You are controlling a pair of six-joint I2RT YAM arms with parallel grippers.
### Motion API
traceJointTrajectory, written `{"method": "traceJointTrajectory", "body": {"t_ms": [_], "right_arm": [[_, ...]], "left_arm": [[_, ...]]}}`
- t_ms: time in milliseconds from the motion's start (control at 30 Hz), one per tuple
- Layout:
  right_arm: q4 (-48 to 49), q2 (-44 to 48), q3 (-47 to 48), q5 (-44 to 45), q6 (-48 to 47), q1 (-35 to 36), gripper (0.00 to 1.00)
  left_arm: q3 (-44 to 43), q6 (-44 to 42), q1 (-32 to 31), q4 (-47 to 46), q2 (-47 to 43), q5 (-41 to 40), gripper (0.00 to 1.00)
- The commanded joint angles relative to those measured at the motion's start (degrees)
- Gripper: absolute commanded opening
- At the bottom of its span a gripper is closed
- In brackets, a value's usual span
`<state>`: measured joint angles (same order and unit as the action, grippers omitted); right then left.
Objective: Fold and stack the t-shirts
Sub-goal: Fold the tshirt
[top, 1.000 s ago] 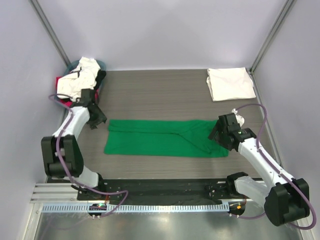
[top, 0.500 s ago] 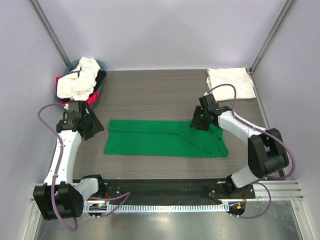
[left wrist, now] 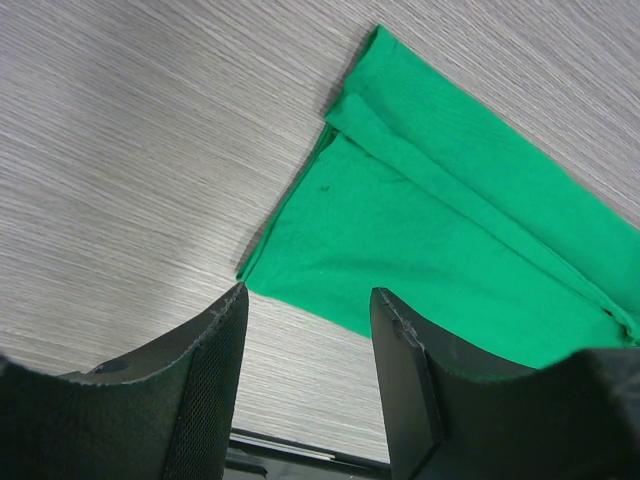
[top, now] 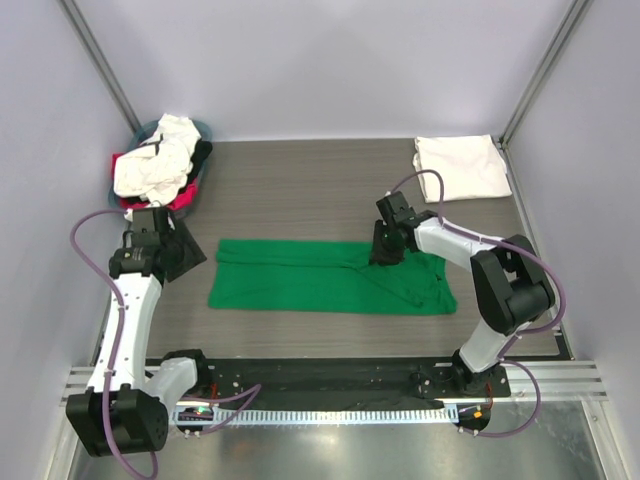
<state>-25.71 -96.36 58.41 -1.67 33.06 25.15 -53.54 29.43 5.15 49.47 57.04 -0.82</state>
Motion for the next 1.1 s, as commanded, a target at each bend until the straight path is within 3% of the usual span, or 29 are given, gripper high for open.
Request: {"method": "traceJointTrajectory", "body": {"t_ms": [0, 167, 367, 500, 600, 767, 967, 1067], "right_arm": [[0.06, 1.25, 0.91, 0.44, 0.34, 1.22, 0.30], [-3.29, 8.01, -1.80, 0.27, 5.07, 4.81, 0.28], [-2.85, 18.12, -9.89, -0.17, 13.60, 17.73, 0.28], [-4.60, 21.29, -11.13, 3.49, 13.09, 20.03, 0.28], [-8.55, 22.26, -6.92, 10.43, 10.11, 18.45, 0.29], [-13.30, 18.93, 2.05, 12.57, 4.12, 11.60, 0.28], [-15.95, 18.31, -0.66, 15.21, 5.26, 2.81, 0.40], [-15.86, 16.47, -1.72, 15.30, 5.00, 0.70, 0.44]], "left_arm": [[0.01, -1.22, -0.14, -1.57, -1.58, 0.38, 0.53], [0.10, -1.31, -0.14, -1.66, -1.75, 0.38, 0.53], [0.10, -1.31, -0.14, -1.84, -2.10, 0.29, 0.53], [0.19, -1.31, -0.23, -1.92, -2.10, 0.29, 0.52], [0.19, -1.31, -0.14, -1.84, -2.19, 0.38, 0.53], [0.28, -1.22, -0.14, -1.92, -2.02, 0.20, 0.53], [0.80, 0.10, -0.40, -3.67, -0.79, 3.89, 0.52], [-0.60, 1.68, -3.82, -4.29, 3.60, 2.23, 0.52]]}}
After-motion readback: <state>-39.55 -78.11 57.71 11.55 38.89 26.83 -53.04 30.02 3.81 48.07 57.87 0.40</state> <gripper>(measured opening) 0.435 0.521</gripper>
